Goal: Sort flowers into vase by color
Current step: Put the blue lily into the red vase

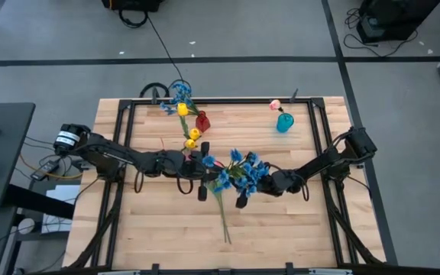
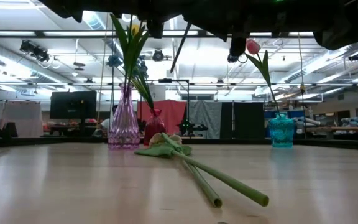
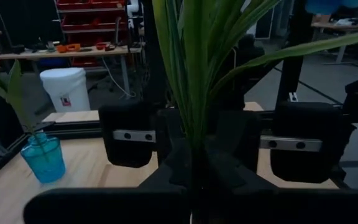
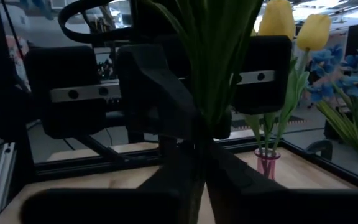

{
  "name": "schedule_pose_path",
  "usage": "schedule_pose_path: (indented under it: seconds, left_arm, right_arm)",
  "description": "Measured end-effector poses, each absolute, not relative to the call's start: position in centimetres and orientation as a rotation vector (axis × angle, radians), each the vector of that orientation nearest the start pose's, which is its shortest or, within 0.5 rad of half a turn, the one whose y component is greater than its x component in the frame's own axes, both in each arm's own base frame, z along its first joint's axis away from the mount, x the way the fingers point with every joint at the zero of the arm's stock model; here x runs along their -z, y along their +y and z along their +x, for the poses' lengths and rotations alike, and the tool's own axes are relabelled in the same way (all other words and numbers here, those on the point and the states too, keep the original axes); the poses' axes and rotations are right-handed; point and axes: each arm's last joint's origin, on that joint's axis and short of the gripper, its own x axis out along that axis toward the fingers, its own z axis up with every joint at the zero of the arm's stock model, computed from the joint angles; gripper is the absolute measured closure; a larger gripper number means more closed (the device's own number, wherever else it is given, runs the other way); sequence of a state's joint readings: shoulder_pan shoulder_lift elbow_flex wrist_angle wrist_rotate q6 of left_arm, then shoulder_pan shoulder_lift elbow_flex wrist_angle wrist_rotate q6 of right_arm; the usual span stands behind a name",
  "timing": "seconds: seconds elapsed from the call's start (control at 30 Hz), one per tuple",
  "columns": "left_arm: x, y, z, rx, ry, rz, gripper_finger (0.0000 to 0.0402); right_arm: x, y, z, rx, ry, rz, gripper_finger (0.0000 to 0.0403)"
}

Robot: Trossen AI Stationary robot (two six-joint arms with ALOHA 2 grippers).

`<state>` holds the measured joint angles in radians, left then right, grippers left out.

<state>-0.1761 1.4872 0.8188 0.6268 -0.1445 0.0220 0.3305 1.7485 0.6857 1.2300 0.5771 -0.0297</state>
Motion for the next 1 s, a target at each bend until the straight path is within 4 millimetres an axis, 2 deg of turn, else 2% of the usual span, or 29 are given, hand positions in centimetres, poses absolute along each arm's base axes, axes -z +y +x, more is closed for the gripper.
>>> schedule_pose_path:
  seconds: [0.1, 0.23, 0.5, 0.67, 0.77, 0.87, 1.0]
  left_arm:
    - [-25.8, -5.3, 31.9, 0.032, 0.041, 0.025, 0.0376]
    - [-25.7, -5.3, 31.9, 0.022, 0.048, 0.013, 0.0361]
    - [-26.6, -5.1, 31.2, 0.020, 0.062, 0.007, 0.0272]
    - [-27.2, -5.4, 30.0, 0.051, 0.119, 0.017, 0.0256]
    - [-27.7, -6.4, 29.2, 0.088, 0.120, 0.028, 0.0255]
    - [-27.3, -7.8, 28.4, 0.146, 0.134, 0.078, 0.0255]
    - [-26.7, -9.9, 27.3, 0.229, 0.151, 0.132, 0.0255]
  right_arm:
    - [-19.4, 9.1, 31.6, 0.250, -0.147, 0.044, 0.0385]
    - [-19.4, 9.1, 31.6, 0.254, -0.145, 0.043, 0.0385]
    - [-19.4, 9.2, 31.5, 0.299, -0.148, 0.048, 0.0385]
    - [-19.5, 9.7, 31.3, 0.335, -0.149, 0.028, 0.0380]
    - [-19.8, 9.8, 31.2, 0.334, -0.157, 0.031, 0.0379]
    - [-19.6, 9.5, 31.2, 0.366, -0.142, 0.046, 0.0381]
    - [-18.8, 7.1, 32.0, 0.447, -0.106, 0.119, 0.0379]
